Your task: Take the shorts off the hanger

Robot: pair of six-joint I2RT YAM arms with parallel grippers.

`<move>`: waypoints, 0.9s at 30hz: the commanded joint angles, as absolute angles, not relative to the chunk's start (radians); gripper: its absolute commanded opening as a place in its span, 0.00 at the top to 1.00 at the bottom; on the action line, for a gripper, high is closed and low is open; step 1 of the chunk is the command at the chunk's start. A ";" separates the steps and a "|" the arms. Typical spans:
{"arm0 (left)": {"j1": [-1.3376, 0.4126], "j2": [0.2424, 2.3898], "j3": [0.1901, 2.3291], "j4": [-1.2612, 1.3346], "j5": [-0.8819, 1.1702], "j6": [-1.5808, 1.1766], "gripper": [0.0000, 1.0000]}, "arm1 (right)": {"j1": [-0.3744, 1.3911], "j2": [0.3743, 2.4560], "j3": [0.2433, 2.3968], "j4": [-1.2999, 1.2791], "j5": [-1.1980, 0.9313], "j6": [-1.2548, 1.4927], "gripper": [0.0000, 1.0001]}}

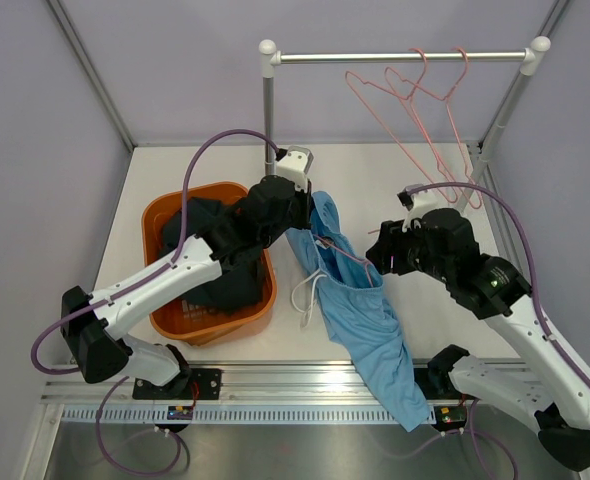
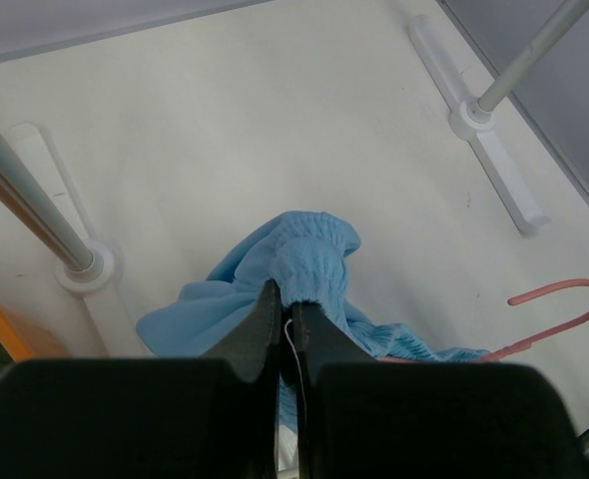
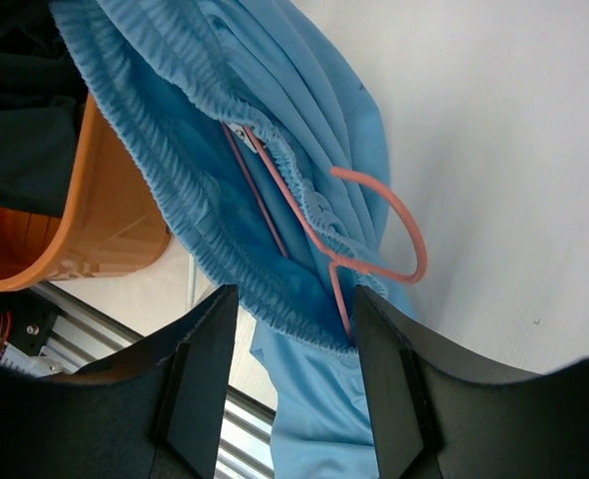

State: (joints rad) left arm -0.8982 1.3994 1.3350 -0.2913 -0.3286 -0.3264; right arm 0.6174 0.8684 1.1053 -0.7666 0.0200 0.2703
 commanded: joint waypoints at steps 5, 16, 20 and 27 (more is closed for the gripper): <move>-0.899 1.362 1.356 -0.229 -0.356 -0.311 1.00 | 0.624 0.861 1.034 -0.690 0.057 0.316 0.40; -0.899 1.361 1.355 -0.239 -0.364 -0.307 1.00 | 0.624 0.868 0.939 -0.635 0.055 0.334 0.38; -0.899 1.361 1.358 -0.242 -0.365 -0.307 1.00 | 0.624 0.861 0.893 -0.589 0.057 0.328 0.39; -0.899 1.365 1.358 -0.244 -0.362 -0.307 1.00 | 0.624 0.864 0.856 -0.477 0.045 0.314 0.39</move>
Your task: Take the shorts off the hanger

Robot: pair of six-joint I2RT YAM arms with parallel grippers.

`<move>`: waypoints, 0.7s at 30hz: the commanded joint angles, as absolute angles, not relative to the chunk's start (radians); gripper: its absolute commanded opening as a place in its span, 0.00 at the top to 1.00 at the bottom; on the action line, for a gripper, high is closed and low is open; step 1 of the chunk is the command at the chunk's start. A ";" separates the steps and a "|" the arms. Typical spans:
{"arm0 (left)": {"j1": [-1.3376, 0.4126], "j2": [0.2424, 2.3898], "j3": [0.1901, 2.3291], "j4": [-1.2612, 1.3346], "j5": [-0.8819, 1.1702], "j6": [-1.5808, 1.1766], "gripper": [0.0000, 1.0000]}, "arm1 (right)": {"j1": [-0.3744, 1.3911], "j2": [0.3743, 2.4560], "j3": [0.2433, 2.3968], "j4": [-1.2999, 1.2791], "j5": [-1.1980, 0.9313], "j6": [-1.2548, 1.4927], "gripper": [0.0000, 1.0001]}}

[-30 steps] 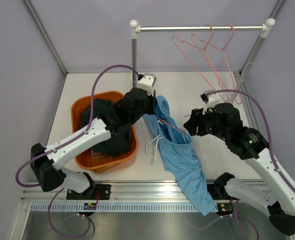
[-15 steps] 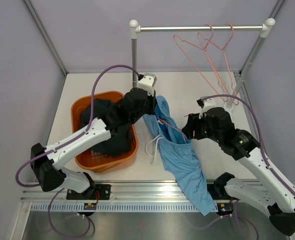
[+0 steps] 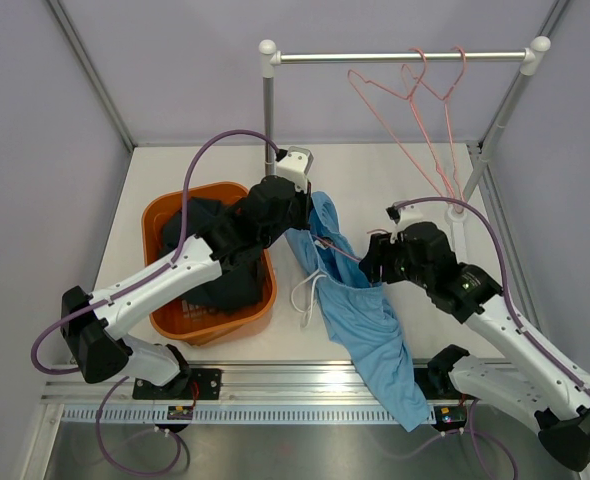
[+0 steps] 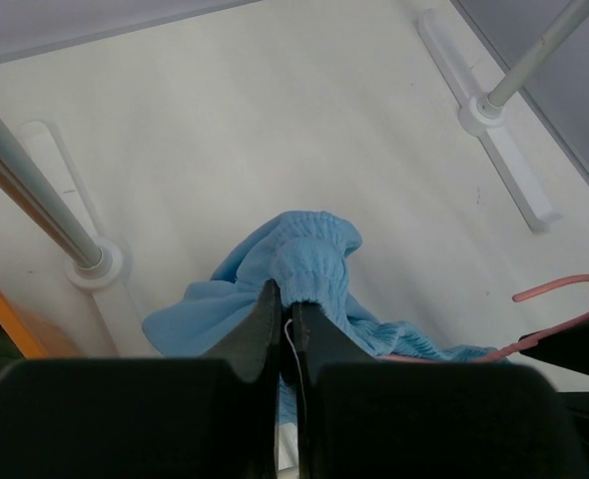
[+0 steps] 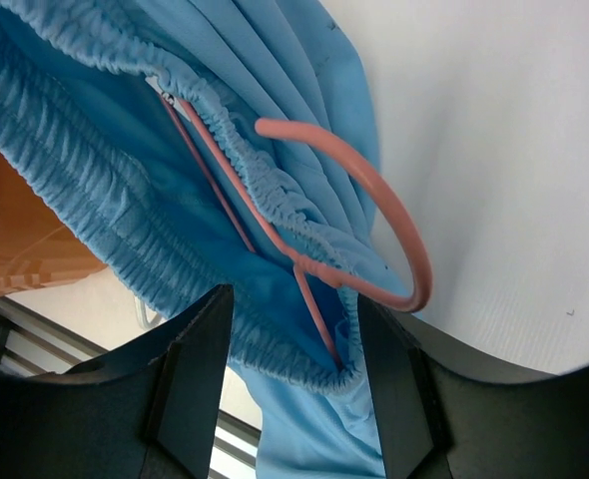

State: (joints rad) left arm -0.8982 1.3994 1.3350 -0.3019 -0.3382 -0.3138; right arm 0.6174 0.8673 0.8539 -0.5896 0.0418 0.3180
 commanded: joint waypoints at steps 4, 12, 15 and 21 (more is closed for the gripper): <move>-0.899 1.367 1.359 -0.244 -0.356 -0.308 1.00 | 0.624 0.911 0.876 -0.456 0.037 0.299 0.39; -0.899 1.370 1.361 -0.245 -0.357 -0.304 1.00 | 0.624 0.966 0.861 -0.403 0.005 0.296 0.41; -0.899 1.370 1.361 -0.245 -0.359 -0.304 1.00 | 0.624 0.954 0.839 -0.379 -0.031 0.290 0.42; -0.899 1.368 1.362 -0.245 -0.359 -0.302 1.00 | 0.624 0.962 0.845 -0.429 0.052 0.327 0.42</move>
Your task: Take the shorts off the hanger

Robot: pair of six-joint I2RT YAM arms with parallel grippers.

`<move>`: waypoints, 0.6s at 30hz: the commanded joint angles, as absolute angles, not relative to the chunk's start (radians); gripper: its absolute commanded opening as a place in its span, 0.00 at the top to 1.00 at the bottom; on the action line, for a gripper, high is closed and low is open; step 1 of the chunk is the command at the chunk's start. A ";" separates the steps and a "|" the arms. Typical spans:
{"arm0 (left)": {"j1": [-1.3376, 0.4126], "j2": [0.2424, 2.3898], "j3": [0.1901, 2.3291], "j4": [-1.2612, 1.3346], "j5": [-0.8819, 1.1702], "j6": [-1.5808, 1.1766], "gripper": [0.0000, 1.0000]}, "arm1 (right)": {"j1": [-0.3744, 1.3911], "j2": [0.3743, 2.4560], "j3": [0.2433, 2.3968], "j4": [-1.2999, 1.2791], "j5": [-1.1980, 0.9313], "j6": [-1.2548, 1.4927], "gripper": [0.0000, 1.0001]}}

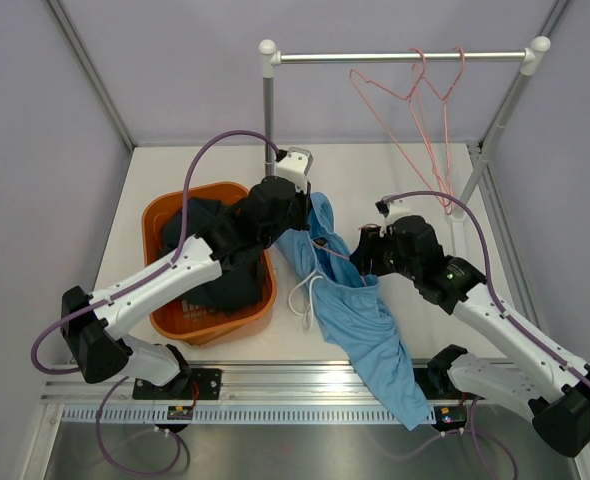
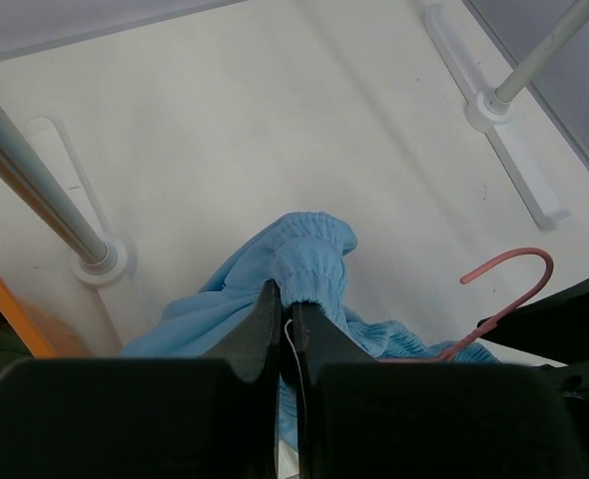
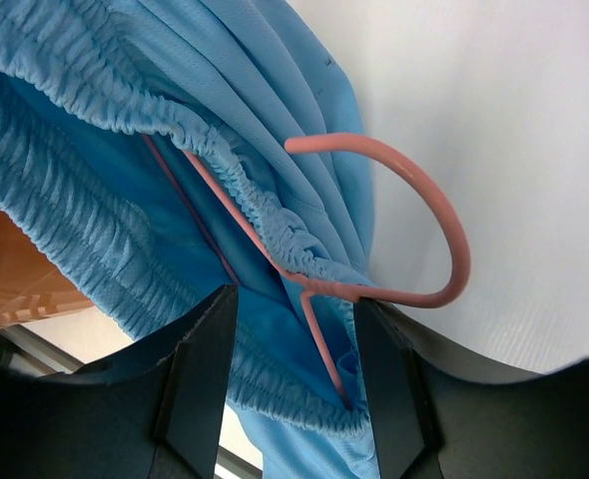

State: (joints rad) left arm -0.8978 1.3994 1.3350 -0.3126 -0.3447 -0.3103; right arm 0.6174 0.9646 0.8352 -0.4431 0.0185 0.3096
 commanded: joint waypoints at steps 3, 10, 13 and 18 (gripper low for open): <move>-0.899 1.368 1.365 -0.248 -0.359 -0.301 1.00 | 0.626 0.947 0.831 -0.442 0.069 0.336 0.41; -0.899 1.365 1.368 -0.252 -0.362 -0.299 1.00 | 0.623 0.894 0.770 -0.407 0.113 0.367 0.41; -0.899 1.367 1.368 -0.253 -0.362 -0.299 1.00 | 0.624 0.879 0.747 -0.367 0.121 0.371 0.40; -0.899 1.364 1.368 -0.255 -0.360 -0.301 1.00 | 0.624 0.848 0.695 -0.247 0.094 0.338 0.39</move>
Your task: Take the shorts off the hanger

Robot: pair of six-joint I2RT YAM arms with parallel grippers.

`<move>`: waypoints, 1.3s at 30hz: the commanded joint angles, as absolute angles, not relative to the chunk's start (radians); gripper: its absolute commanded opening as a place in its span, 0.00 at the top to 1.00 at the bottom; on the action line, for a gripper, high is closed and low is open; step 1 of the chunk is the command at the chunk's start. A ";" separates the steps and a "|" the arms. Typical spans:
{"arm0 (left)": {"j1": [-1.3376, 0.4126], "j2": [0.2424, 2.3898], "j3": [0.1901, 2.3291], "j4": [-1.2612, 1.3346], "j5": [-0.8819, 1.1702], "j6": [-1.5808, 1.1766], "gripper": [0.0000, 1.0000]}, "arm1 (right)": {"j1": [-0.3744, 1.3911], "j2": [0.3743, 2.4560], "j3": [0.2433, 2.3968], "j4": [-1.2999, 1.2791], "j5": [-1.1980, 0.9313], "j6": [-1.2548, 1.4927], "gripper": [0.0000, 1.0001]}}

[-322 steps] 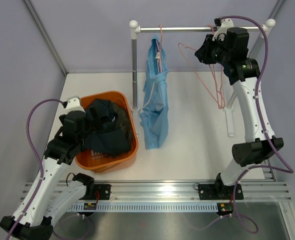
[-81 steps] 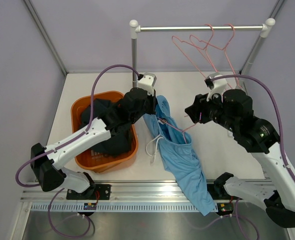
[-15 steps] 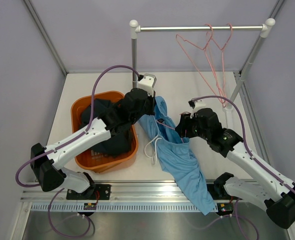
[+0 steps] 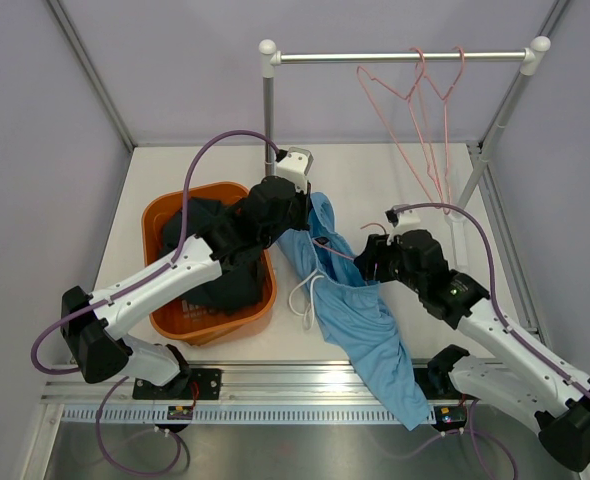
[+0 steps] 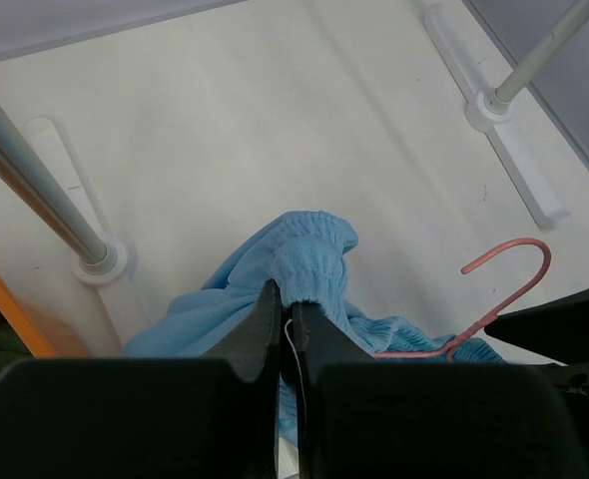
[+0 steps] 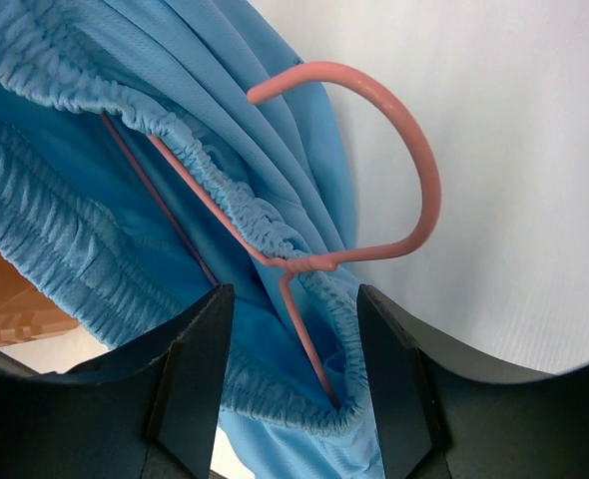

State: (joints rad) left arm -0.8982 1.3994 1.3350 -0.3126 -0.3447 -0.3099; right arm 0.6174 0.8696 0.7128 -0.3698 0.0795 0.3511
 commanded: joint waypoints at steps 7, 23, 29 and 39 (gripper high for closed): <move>-0.899 1.365 1.376 -0.259 -0.359 -0.298 1.00 | 0.624 0.864 0.640 -0.074 0.066 0.308 0.39; -0.899 1.384 1.385 -0.262 -0.350 -0.299 1.00 | 0.624 0.683 0.558 -0.034 -0.109 0.282 0.43; -0.899 1.385 1.393 -0.264 -0.339 -0.302 1.00 | 0.624 0.771 0.552 0.023 -0.155 0.270 0.44; -0.899 1.385 1.405 -0.276 -0.339 -0.295 1.00 | 0.624 0.859 0.549 0.048 -0.158 0.282 0.47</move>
State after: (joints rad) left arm -0.8982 1.3998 1.3422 -0.3313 -0.3435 -0.3054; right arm 0.6174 0.8680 0.5556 -0.0162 -0.1444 0.2909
